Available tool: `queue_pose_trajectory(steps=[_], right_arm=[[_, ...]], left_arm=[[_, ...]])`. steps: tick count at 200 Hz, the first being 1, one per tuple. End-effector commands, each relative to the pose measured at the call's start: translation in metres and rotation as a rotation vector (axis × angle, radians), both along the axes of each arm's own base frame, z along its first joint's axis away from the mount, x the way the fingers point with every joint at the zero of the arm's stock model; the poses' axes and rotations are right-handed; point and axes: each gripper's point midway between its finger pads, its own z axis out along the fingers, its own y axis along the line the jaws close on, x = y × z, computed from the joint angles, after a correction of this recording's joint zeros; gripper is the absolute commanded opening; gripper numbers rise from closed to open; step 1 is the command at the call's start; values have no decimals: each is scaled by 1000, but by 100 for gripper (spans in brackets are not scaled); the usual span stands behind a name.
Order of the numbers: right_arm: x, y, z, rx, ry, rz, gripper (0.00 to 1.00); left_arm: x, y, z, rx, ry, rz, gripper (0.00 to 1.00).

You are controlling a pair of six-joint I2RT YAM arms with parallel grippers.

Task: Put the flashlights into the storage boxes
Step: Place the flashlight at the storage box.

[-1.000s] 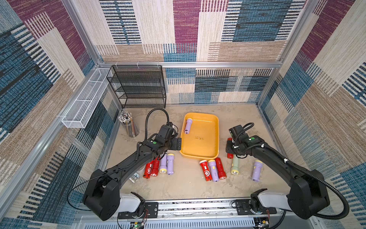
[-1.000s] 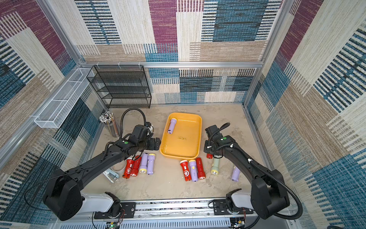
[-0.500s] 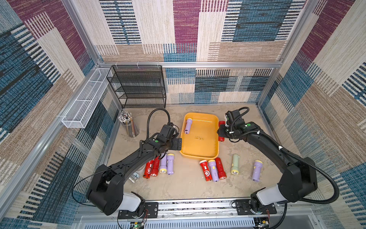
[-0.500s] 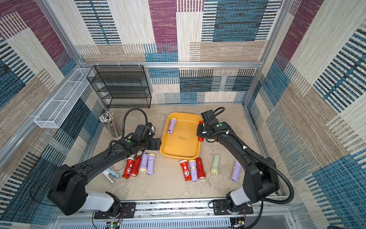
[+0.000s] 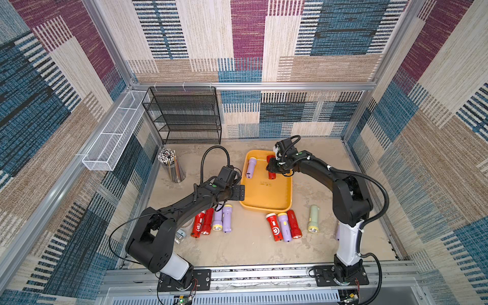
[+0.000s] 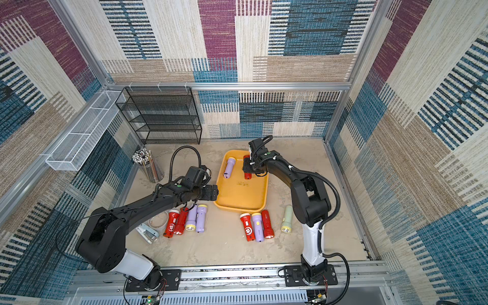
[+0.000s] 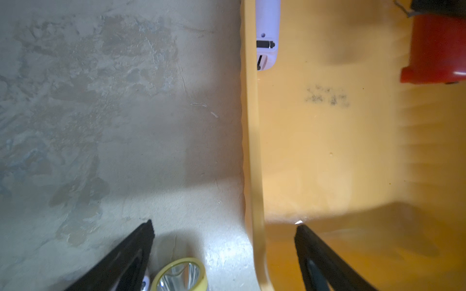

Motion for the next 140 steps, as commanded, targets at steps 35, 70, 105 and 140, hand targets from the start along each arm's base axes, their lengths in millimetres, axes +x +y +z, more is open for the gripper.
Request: queue_pose_trajectory(steps=[35,70,105,140], right_arm=[[38,36,-20,62,-5,65,39],[44,47,-35,85,26,73,41],[49,54,-45,98,43,80,42],[54,65,-49,116,56,99,43]], left_arm=[[-1,-14,-2,-82,22,19,91],[-4,-19,-2,-85,26,9,91],[-8,-26,-2,-84,27,-12,90],[-9,-30,0,-85,23,-18,91]])
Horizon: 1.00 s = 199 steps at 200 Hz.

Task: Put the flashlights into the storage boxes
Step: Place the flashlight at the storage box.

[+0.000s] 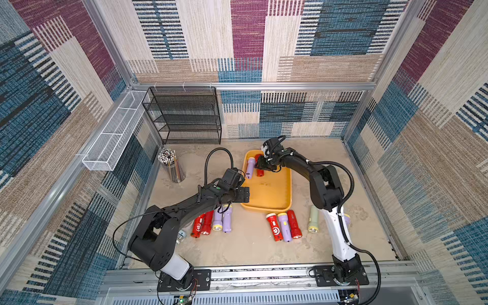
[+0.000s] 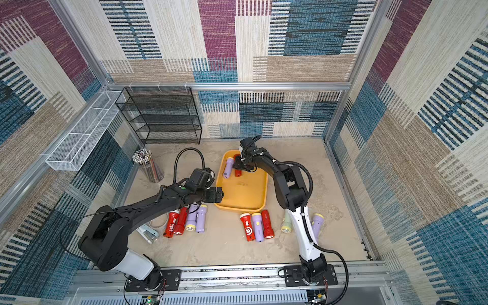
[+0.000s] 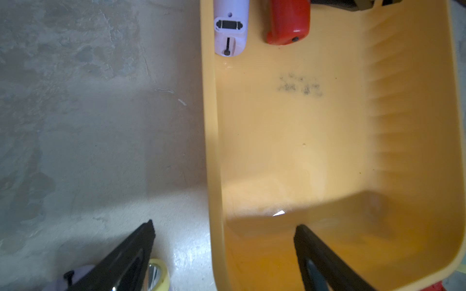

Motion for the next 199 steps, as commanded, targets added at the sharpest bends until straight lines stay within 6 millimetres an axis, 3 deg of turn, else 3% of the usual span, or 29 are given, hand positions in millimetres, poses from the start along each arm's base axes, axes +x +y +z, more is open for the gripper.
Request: queue_pose_trajectory(steps=[1,55,136,169,199], right_arm=[[1,13,1,32,8,28,43],[8,26,6,41,9,46,46],[-15,29,2,45,24,63,55],[-14,34,17,54,-9,78,66],[-15,27,30,24,-37,71,68]], left_arm=[[2,-4,5,-18,-7,6,90],[0,-4,6,-12,-11,4,90],[-5,6,22,-1,-47,14,90],[-9,10,25,1,-54,21,90],[-11,14,28,5,-67,28,91]])
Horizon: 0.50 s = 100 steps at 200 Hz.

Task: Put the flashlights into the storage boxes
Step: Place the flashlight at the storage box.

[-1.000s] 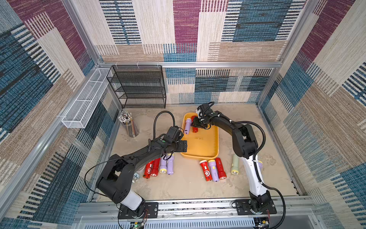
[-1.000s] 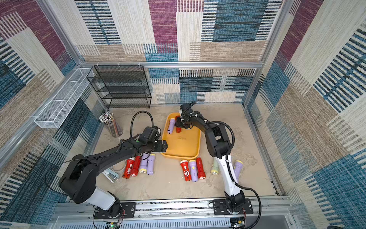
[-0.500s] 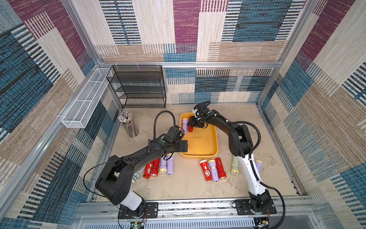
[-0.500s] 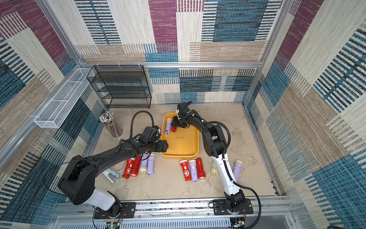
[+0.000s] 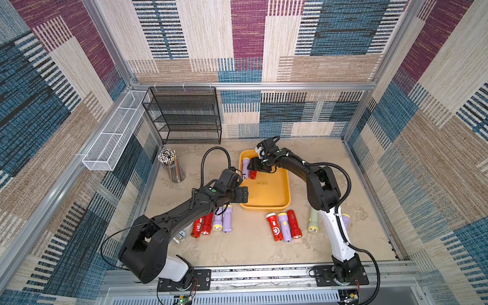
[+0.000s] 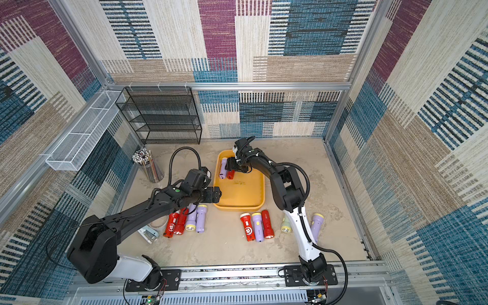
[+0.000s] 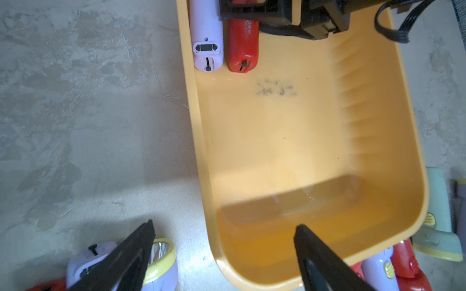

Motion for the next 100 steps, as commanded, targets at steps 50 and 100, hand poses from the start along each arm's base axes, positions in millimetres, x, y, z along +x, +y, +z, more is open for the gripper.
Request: queue_pose_trajectory(steps=[50,100], right_arm=[[-13,-21,46,-53,-101,-13,69],[-55,-67,60,-157,-129,-65,69]], left_arm=[[-3,8,9,10,-26,18,91],[-9,10,17,-9,-42,15,91]])
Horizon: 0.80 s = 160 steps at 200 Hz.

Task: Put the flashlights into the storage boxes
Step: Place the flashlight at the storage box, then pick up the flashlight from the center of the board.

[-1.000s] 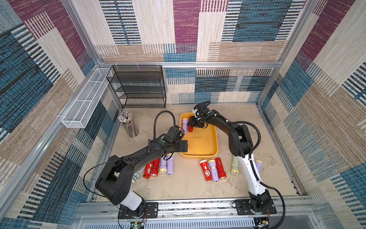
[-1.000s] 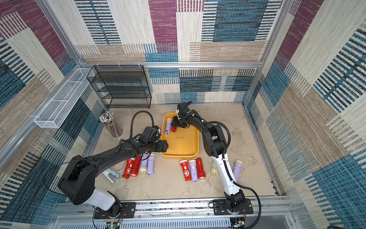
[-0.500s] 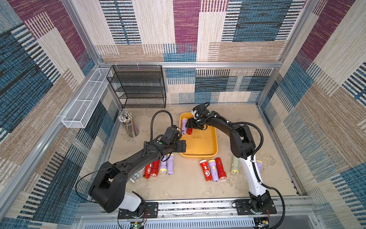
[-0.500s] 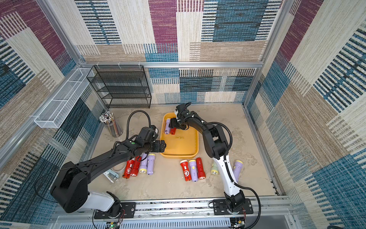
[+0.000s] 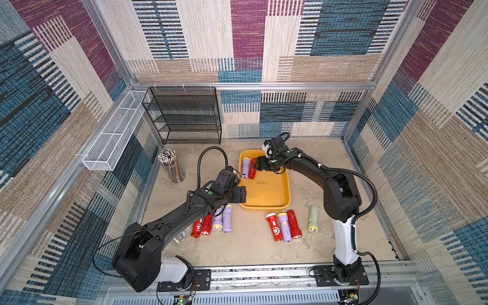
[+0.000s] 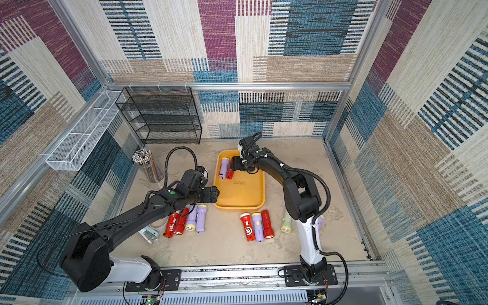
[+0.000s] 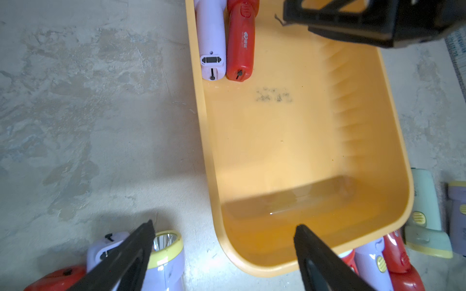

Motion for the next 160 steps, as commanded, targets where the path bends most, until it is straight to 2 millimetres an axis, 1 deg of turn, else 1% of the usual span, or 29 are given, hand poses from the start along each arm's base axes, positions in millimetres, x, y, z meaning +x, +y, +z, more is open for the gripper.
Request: queue_pose_trajectory(steps=[1,31,48,73,83,98,117,160], right_arm=[[-12,-27,6,-77,-44,-43,69],[-45,-76,10,-149,-48,-125,70],[-61,-104,20,-163,-57,-186,70],[-90,-142,17,-202,-32,-277,73],[-102,-155,10,-218,-9,-311,73],[-120,-170,0,-237,28,-351,73],[-140,-180,-10,-242,64,-392,73],[-177,-196,-17,-219,101,-483,73]], left_arm=[[-5,2,1,-2,0,0,91],[-6,2,6,-6,-13,-9,91],[-5,1,9,-10,-20,-16,91],[-3,-4,12,-16,-30,-32,92],[-3,-6,14,-18,-34,-41,92],[-3,-9,13,-20,-37,-52,92],[-4,-14,13,-15,-41,-72,92],[-11,-33,11,9,-37,-143,91]])
